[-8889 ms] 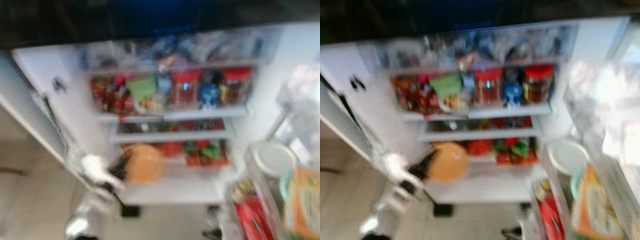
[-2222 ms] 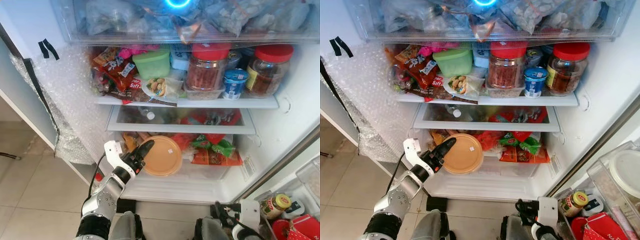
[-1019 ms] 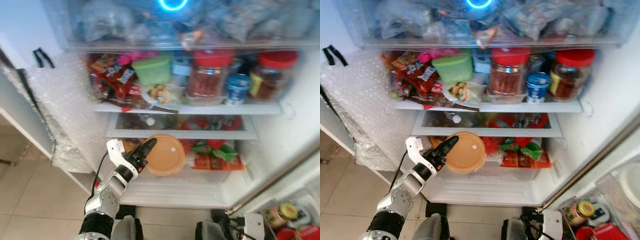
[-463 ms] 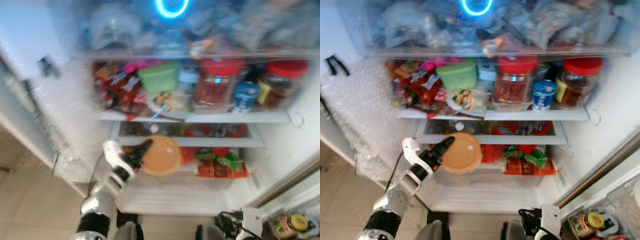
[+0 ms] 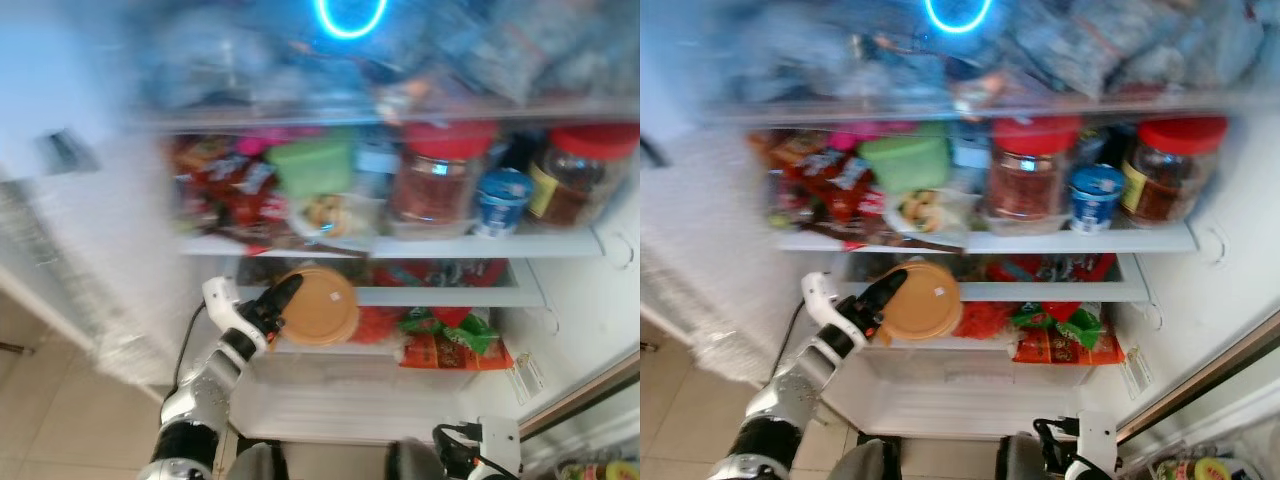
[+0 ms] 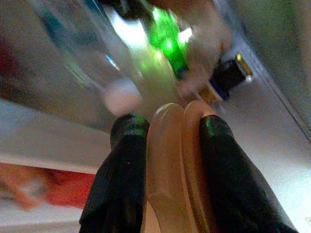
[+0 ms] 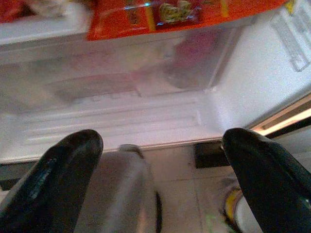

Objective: Restocking fridge

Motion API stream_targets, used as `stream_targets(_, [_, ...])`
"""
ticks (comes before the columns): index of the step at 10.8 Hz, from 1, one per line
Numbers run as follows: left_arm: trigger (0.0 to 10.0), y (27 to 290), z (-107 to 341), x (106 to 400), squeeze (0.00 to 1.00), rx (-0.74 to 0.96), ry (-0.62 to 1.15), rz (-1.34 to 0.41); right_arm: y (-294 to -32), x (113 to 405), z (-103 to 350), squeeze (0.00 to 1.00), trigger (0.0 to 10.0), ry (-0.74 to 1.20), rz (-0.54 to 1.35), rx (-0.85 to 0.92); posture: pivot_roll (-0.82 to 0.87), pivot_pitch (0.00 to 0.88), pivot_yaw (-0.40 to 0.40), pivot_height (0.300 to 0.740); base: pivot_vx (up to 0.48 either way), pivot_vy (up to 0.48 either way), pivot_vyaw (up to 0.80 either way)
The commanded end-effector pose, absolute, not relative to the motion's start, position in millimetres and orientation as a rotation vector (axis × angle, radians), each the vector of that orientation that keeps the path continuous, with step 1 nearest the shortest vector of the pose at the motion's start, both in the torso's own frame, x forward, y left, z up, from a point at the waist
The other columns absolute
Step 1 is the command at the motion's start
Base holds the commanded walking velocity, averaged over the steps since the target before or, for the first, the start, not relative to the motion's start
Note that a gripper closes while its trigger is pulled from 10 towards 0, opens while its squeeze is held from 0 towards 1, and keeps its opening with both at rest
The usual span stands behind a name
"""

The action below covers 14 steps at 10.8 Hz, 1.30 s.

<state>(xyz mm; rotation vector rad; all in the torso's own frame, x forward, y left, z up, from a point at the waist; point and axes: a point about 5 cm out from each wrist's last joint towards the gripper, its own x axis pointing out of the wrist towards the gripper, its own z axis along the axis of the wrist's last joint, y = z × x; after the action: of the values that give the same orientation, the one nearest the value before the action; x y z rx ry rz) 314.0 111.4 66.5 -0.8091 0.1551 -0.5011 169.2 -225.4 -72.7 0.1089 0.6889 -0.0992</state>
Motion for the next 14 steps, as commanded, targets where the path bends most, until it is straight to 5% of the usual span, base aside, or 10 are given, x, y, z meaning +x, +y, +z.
stream_targets(1, [10.0, 111, 70, 320, 0.0, -0.812, 0.162, -0.508, -222, 170, -73, 0.0, 10.0, 0.685, -0.092, 0.108, -0.01, 0.098, 0.062, 0.639, 0.296, 0.0, 0.0])
stream_targets(6, [10.0, 86, 79, 345, 0.0, -0.806, 0.254, -0.455, -223, 174, -70, 0.0, 10.0, 0.667, -0.104, 0.107, -0.03, 0.085, 0.068, 0.639, 0.115, 0.0, 0.0])
stream_targets(9, [10.0, 69, 82, 351, 0.0, -0.985, 0.252, -0.316, -230, 176, -67, 0.0, 10.0, 0.649, -0.109, 0.101, -0.04, 0.087, 0.067, 0.639, 0.0, 0.0, 0.0])
stream_targets(14, [10.0, 57, 100, 364, 0.0, -0.995, 0.179, -0.117, -227, 176, -67, 0.0, 10.0, 0.627, -0.106, 0.105, -0.05, 0.096, 0.066, 0.639, 0.0, 0.0, 0.0])
